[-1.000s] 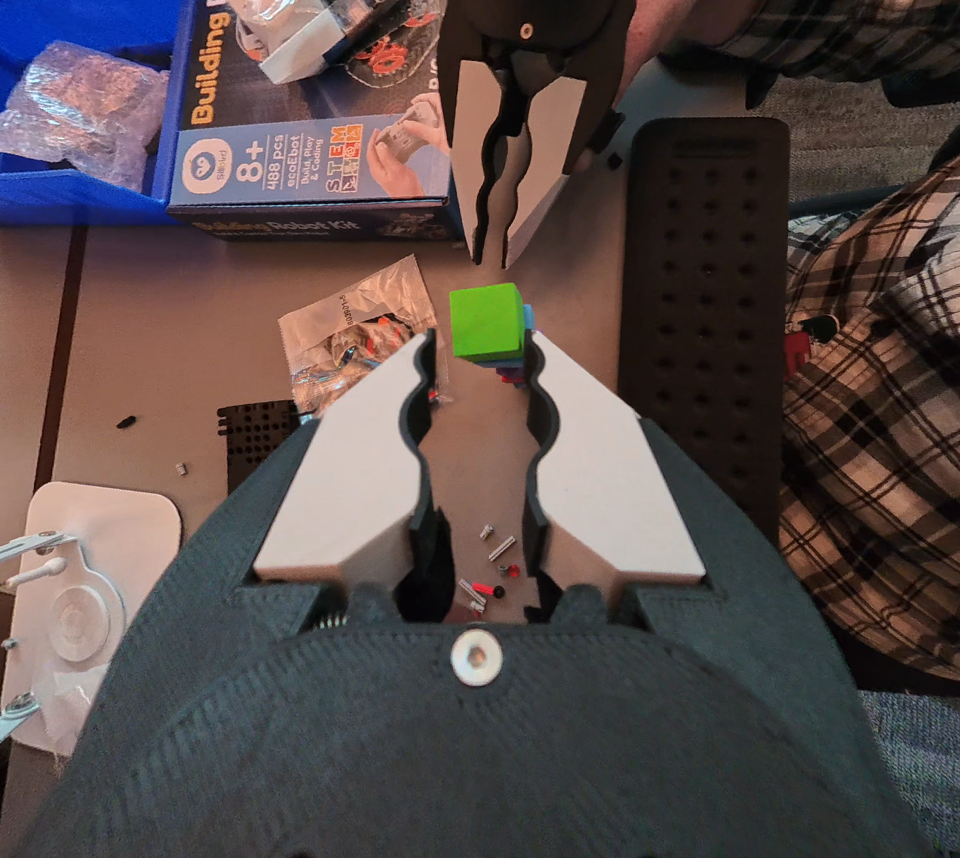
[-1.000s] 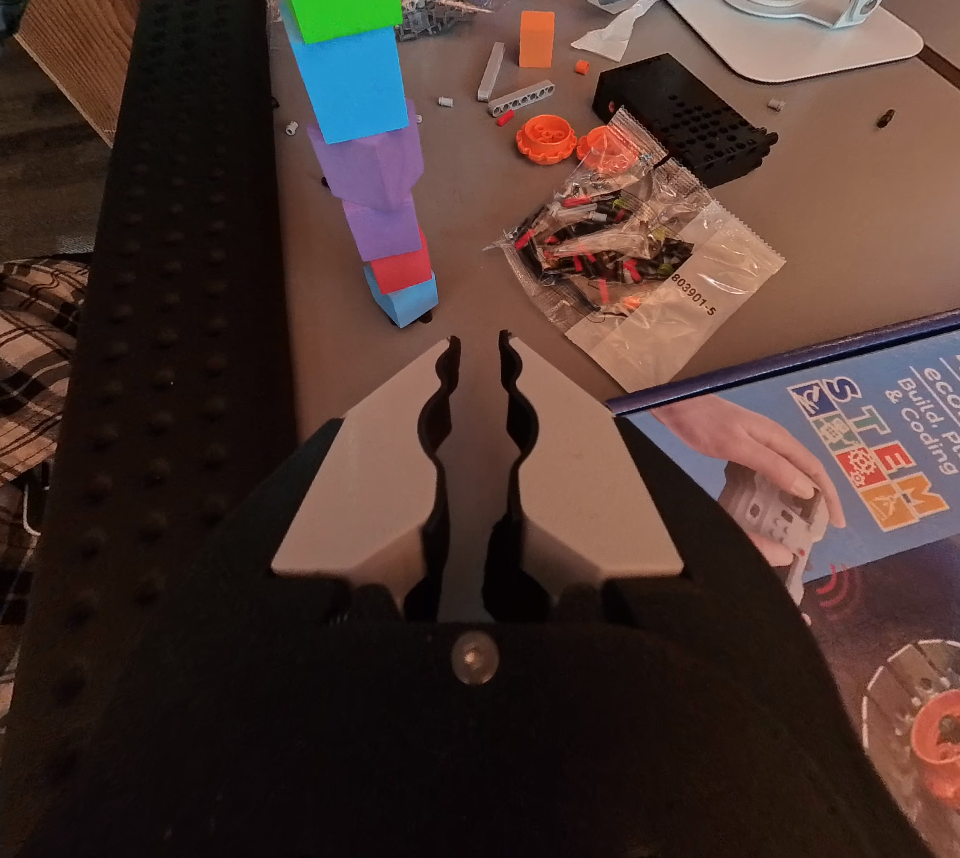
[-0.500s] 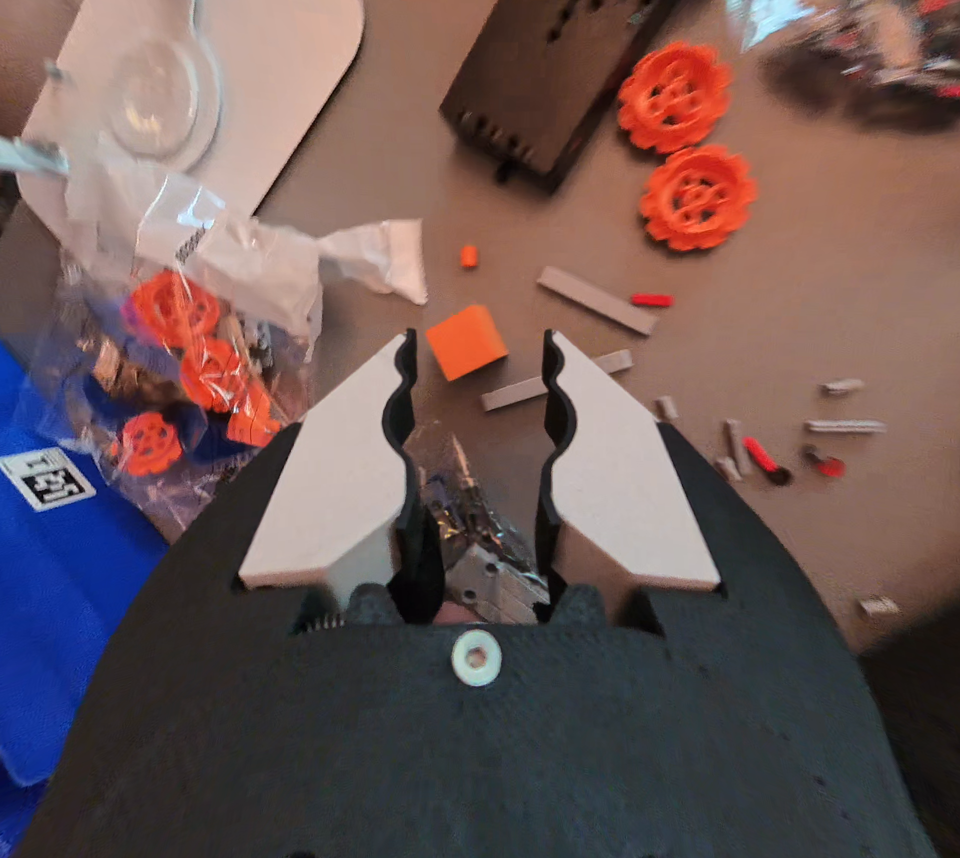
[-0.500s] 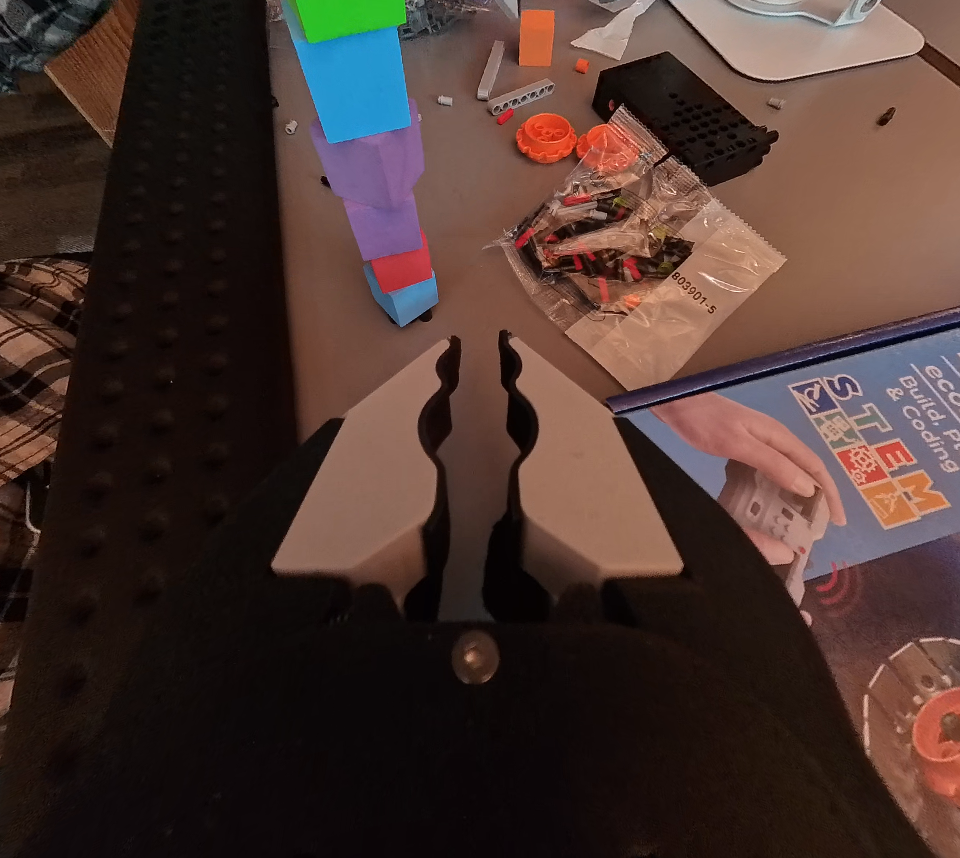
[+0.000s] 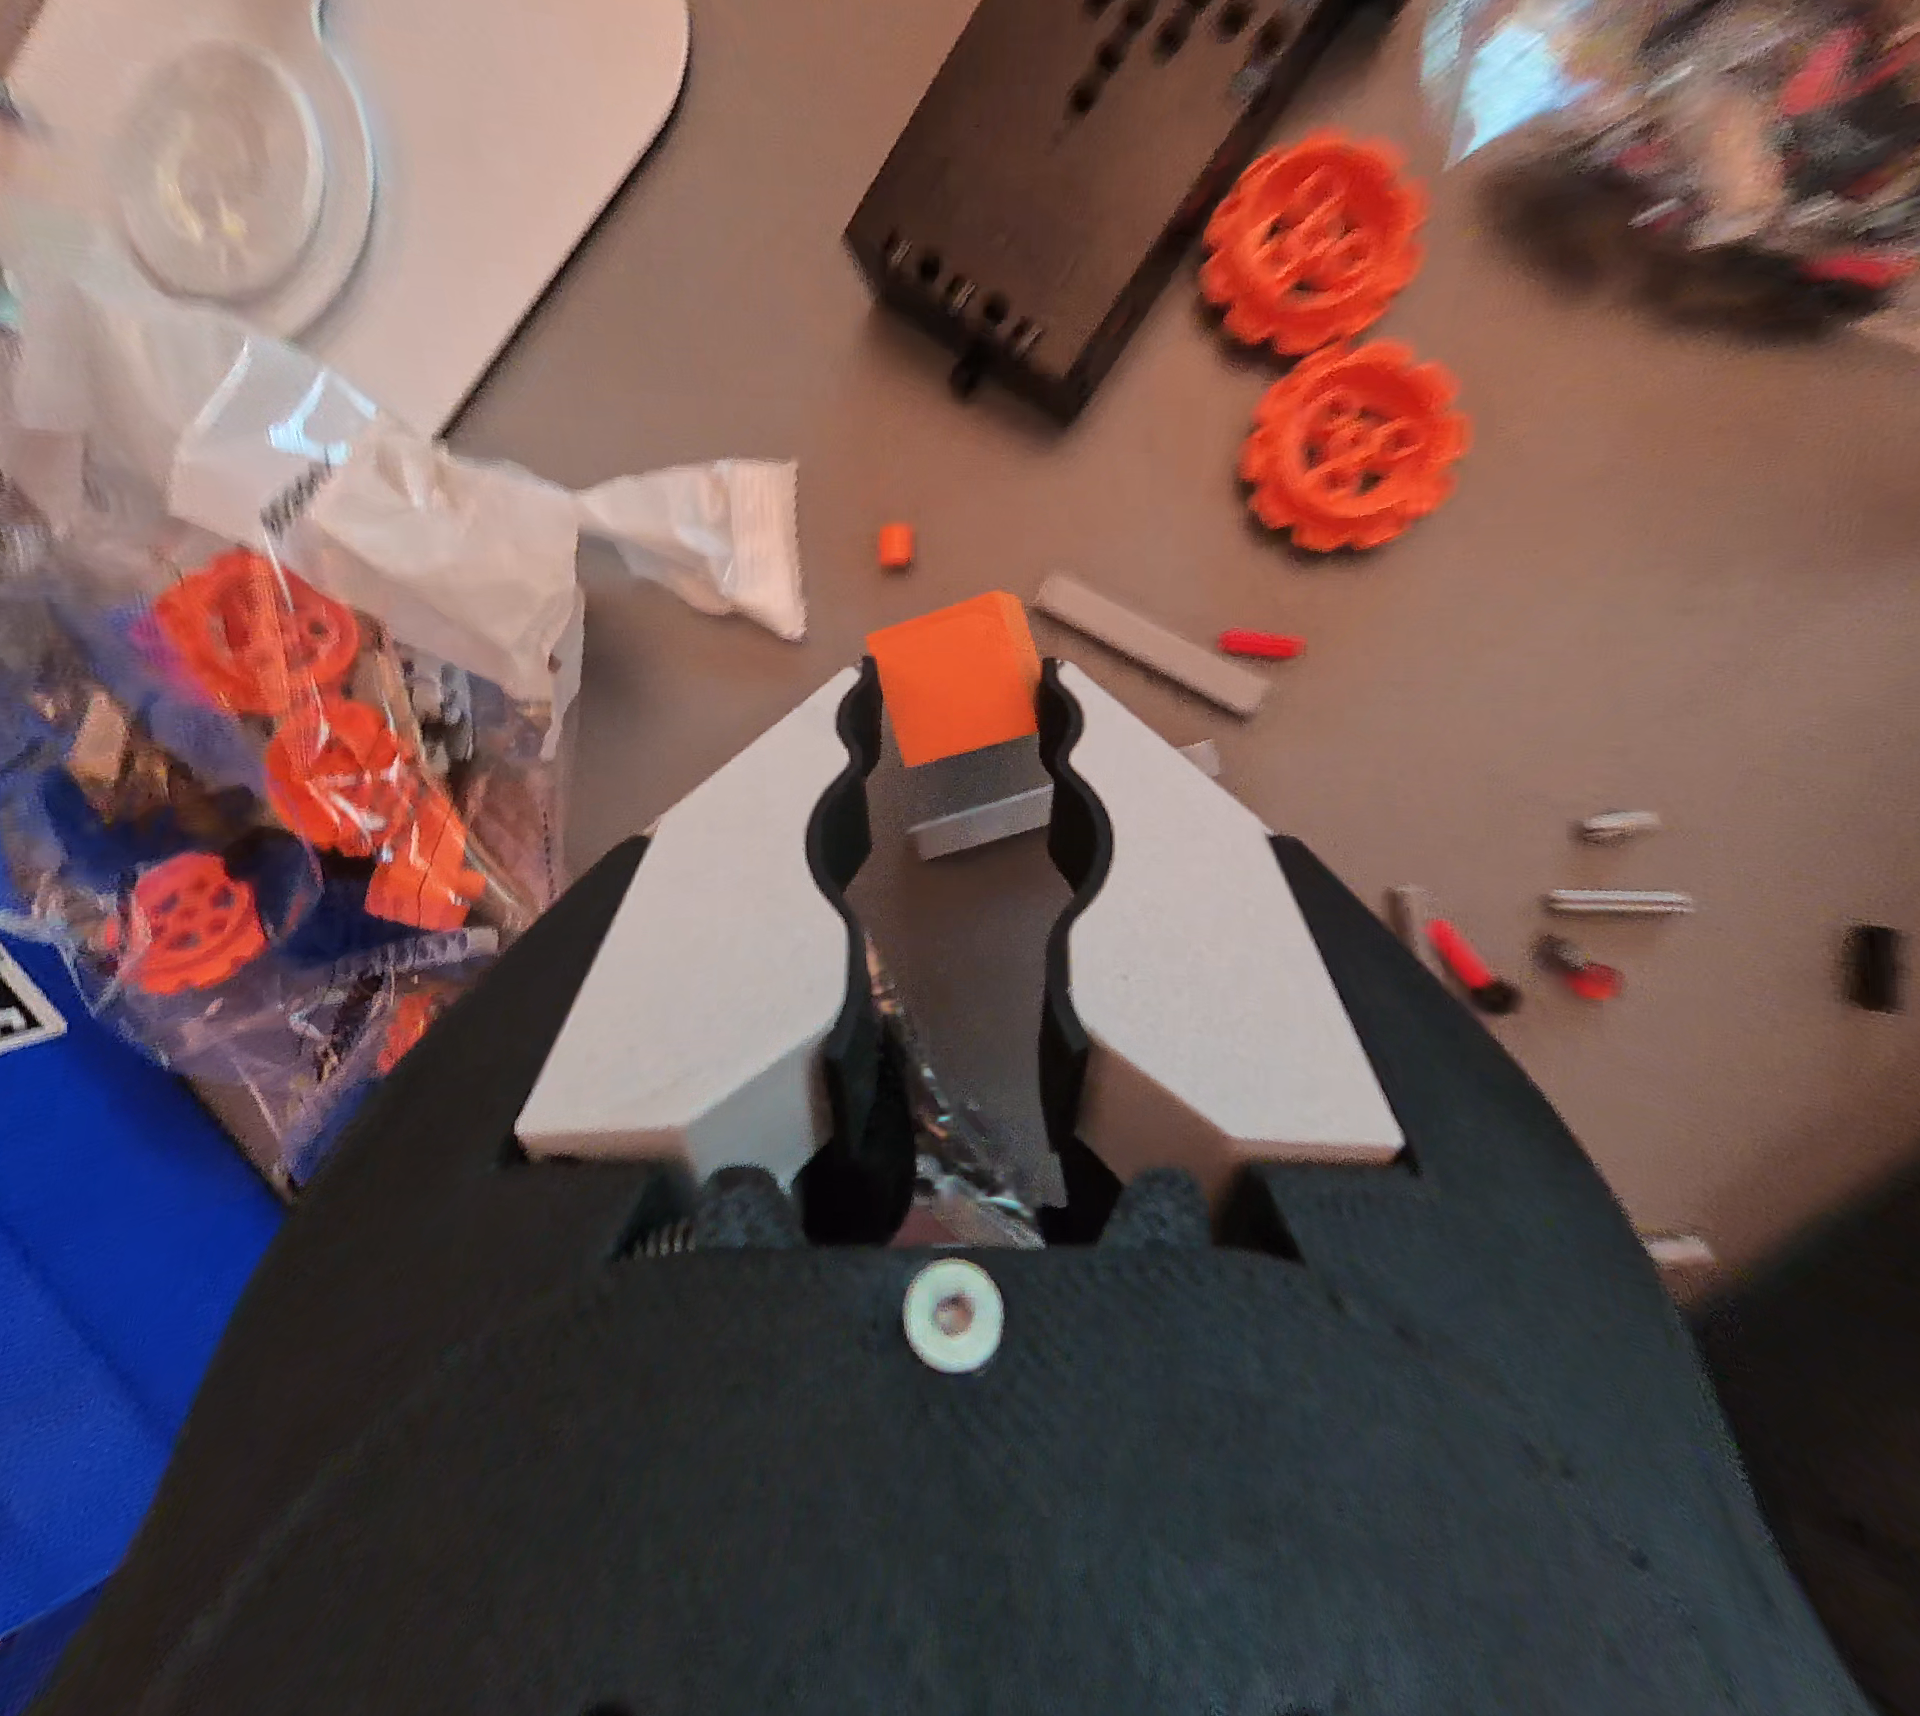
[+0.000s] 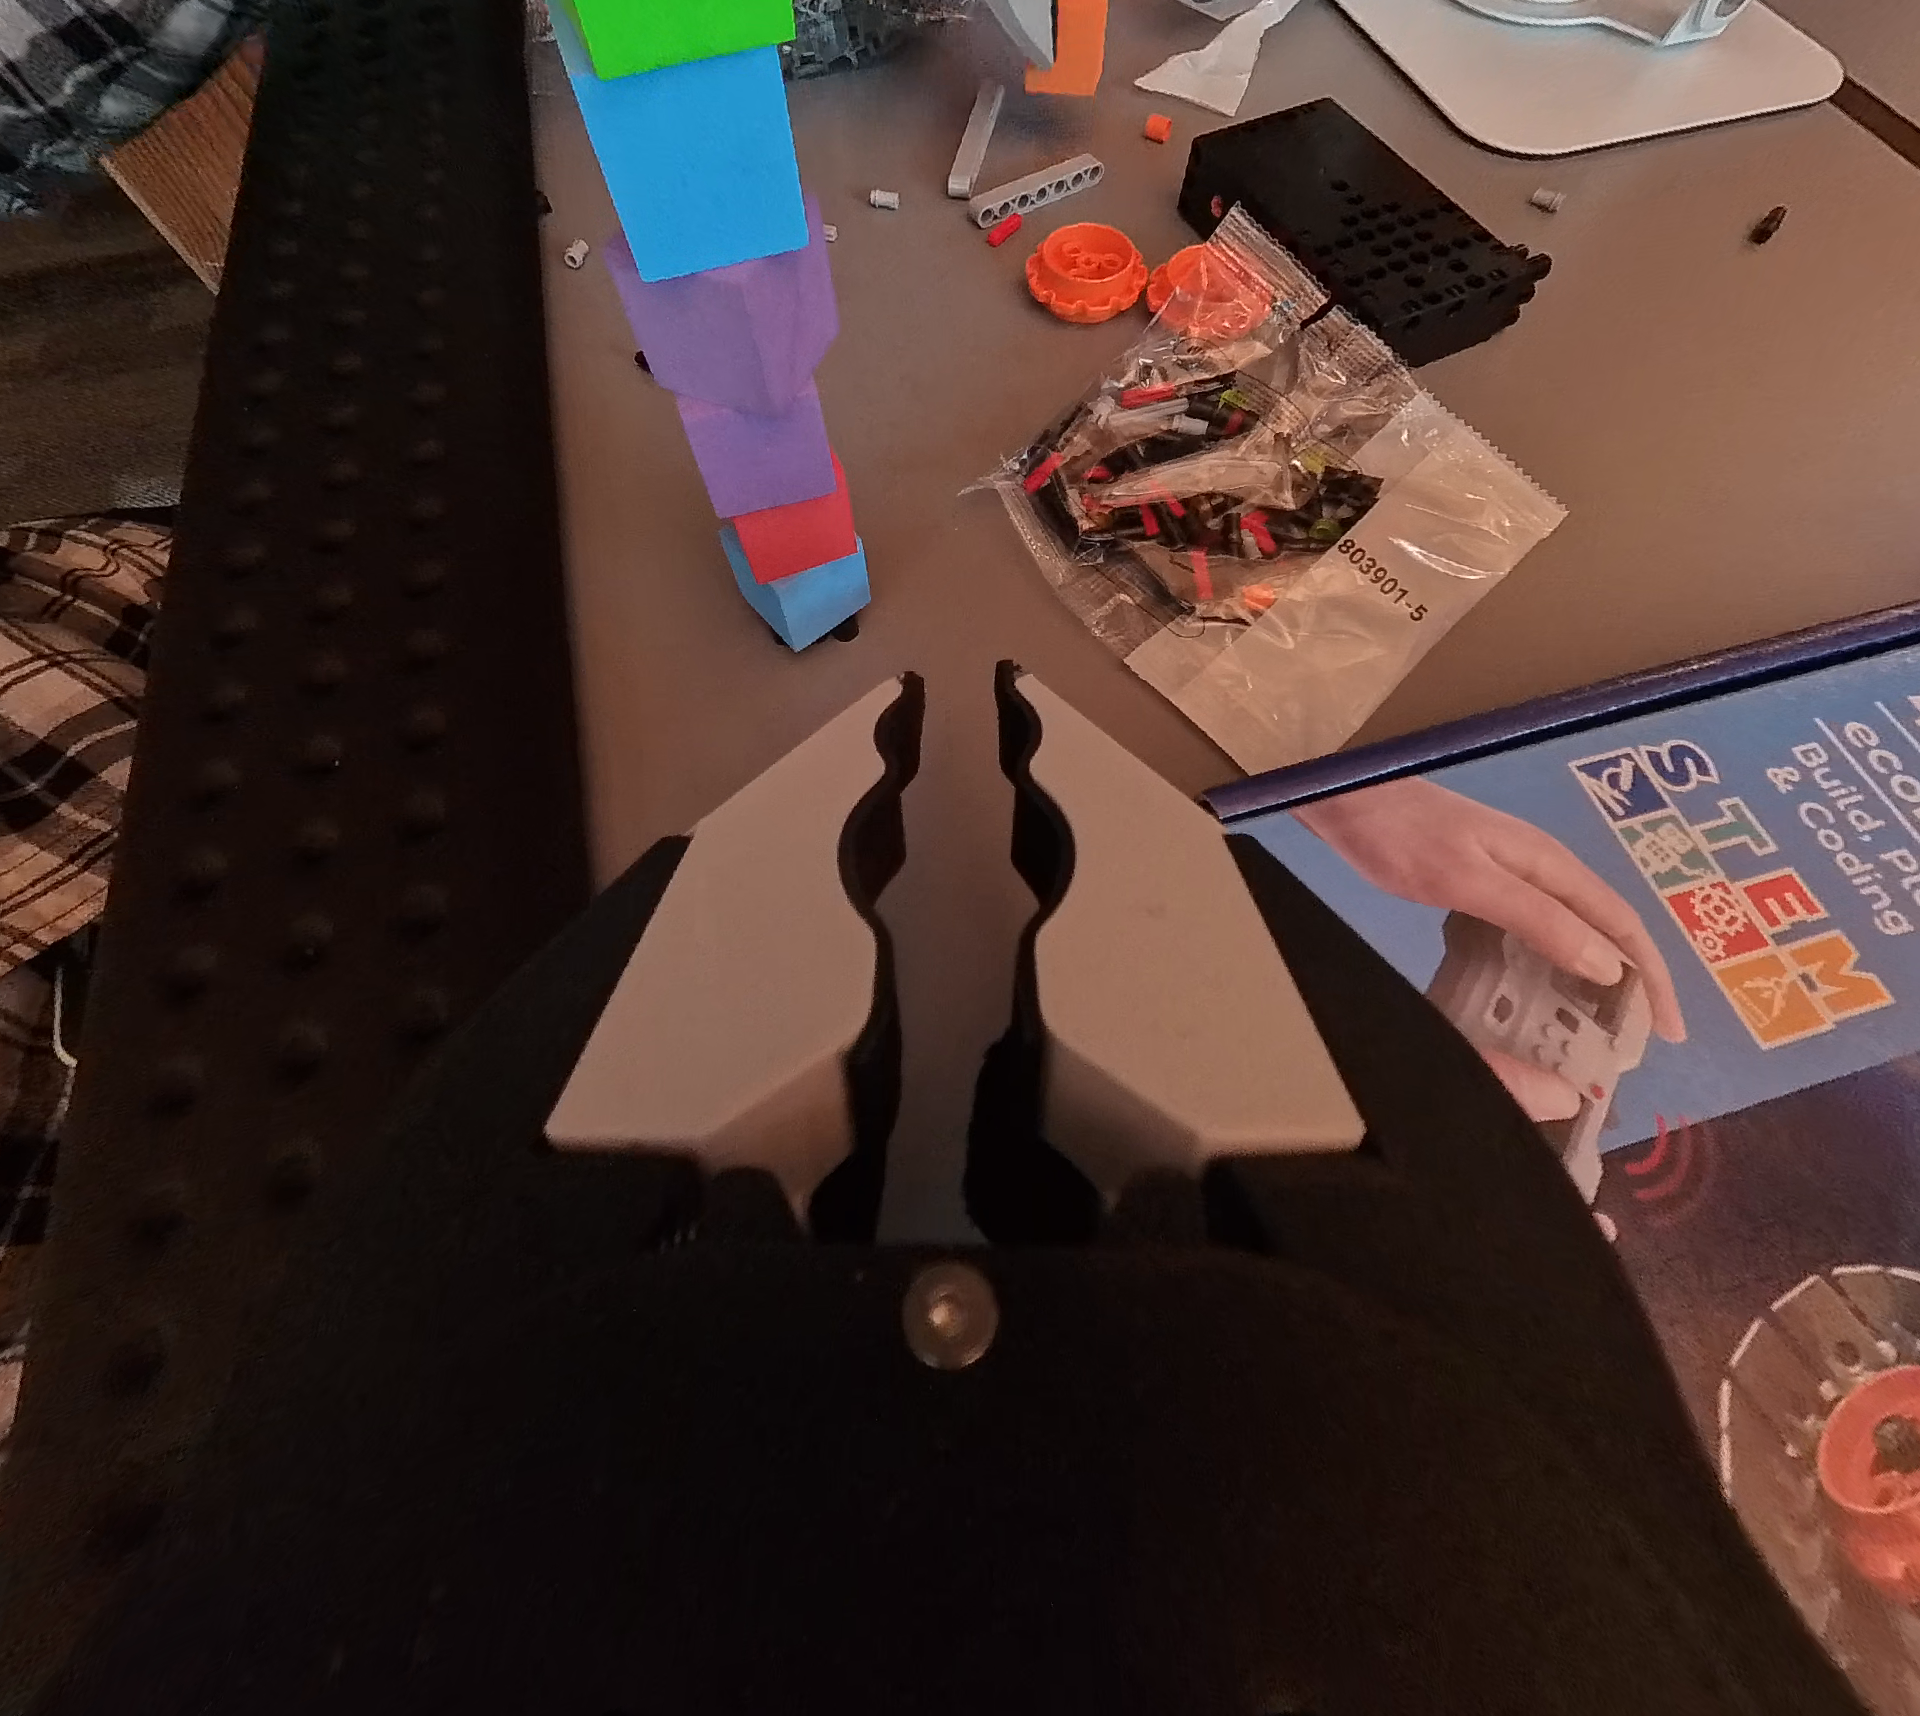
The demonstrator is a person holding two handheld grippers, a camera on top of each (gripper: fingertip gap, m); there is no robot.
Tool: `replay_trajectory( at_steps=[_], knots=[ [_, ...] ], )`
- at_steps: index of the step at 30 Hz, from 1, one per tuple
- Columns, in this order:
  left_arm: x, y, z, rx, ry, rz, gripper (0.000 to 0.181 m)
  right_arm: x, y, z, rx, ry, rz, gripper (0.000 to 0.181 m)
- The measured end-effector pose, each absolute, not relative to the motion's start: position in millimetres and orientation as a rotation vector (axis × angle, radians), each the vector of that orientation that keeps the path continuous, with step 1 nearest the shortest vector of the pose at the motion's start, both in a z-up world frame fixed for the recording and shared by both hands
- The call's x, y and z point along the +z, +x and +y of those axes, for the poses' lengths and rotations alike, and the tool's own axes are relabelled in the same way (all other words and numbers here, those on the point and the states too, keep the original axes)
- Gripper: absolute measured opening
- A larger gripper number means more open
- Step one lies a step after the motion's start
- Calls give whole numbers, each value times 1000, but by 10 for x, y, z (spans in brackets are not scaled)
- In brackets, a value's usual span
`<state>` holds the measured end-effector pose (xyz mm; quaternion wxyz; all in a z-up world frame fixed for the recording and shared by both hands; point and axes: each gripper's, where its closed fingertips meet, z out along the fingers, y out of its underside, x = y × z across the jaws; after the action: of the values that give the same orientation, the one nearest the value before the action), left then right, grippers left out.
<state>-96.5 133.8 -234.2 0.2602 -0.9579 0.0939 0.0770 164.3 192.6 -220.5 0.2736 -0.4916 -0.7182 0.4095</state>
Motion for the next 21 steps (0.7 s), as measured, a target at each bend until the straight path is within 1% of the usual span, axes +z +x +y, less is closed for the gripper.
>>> replay_trajectory(
  at_steps=[6,9,15,21],
  knots=[
    [-1457,4,1525,72,-2356,539,29,-2205,1642,1924,1101,-1322,-1932,13],
    [-1126,543,1534,11,-2269,708,29,-2201,1642,1931,1102,-1324,-1927,13],
    [-990,1185,1502,-45,-2227,938,29,-2201,1644,1946,1104,-1328,-1922,13],
    [-1033,1313,1511,-62,-2244,988,29,-2188,1647,1952,1108,-1327,-1915,12]
  ],
)
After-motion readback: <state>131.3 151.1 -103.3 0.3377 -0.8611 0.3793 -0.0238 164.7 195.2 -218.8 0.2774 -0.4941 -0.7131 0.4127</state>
